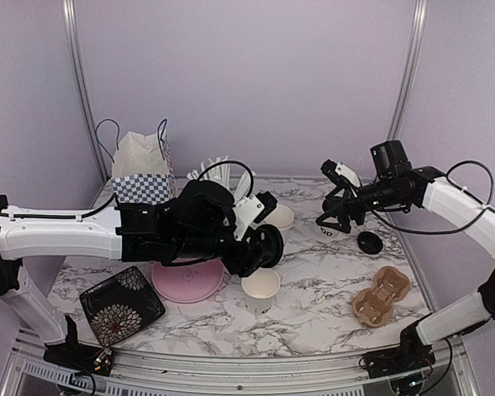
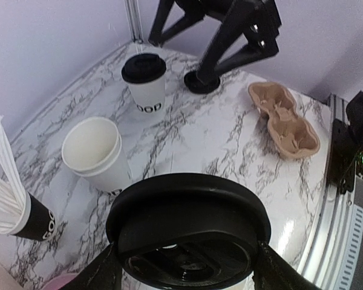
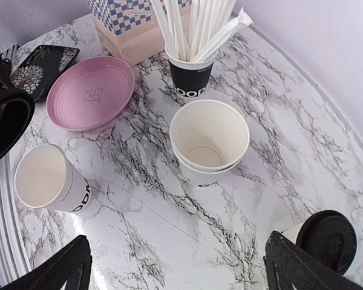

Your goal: Pack the takeout coffee

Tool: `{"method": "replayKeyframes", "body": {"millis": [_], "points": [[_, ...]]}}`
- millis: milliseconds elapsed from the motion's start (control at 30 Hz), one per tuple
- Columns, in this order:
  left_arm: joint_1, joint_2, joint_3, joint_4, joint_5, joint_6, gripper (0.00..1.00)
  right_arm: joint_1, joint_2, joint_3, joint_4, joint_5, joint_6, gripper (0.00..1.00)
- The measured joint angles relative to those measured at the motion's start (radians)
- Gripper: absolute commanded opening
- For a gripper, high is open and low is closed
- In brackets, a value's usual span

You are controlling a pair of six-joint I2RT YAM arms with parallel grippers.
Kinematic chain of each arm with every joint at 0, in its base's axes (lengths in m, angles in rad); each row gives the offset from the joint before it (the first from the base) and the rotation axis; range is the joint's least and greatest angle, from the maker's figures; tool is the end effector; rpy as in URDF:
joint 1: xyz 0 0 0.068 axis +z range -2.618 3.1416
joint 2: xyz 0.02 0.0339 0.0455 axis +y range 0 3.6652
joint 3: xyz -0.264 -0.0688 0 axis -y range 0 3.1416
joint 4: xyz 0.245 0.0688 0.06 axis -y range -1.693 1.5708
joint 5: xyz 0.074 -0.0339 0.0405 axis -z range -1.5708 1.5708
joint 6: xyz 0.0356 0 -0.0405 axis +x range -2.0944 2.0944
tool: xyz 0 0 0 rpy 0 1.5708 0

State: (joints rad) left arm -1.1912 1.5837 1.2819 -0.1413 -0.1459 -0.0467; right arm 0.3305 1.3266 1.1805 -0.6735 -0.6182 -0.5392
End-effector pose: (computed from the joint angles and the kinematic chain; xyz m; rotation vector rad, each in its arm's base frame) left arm 0.1433 -0.3453 0.3151 1.0384 1.7884 -0.6349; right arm 0.2559 0.1096 0.3181 -1.2135 1.9350 0.6266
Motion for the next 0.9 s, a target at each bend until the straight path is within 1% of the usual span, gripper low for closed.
{"method": "replayKeyframes", "body": {"millis": [167, 333, 567, 900], "points": [[0.0, 0.023, 0.084, -0.261, 0.049, -0.037, 0.7, 0.0, 0.107, 0.0, 0.04, 0.018, 0.076, 0.98], [0.0, 0.092, 0.172, -0.39, 0.076, -0.041, 0.7, 0.0, 0.182, 0.008, 0.032, 0.027, 0.12, 0.98], [0.0, 0.186, 0.229, -0.481, 0.109, -0.038, 0.7, 0.0, 0.159, 0.014, 0.045, 0.087, 0.147, 0.99], [0.0, 0.244, 0.301, -0.541, 0.115, -0.024, 0.69, 0.0, 0.145, 0.011, 0.06, 0.084, 0.149, 0.99]]}}
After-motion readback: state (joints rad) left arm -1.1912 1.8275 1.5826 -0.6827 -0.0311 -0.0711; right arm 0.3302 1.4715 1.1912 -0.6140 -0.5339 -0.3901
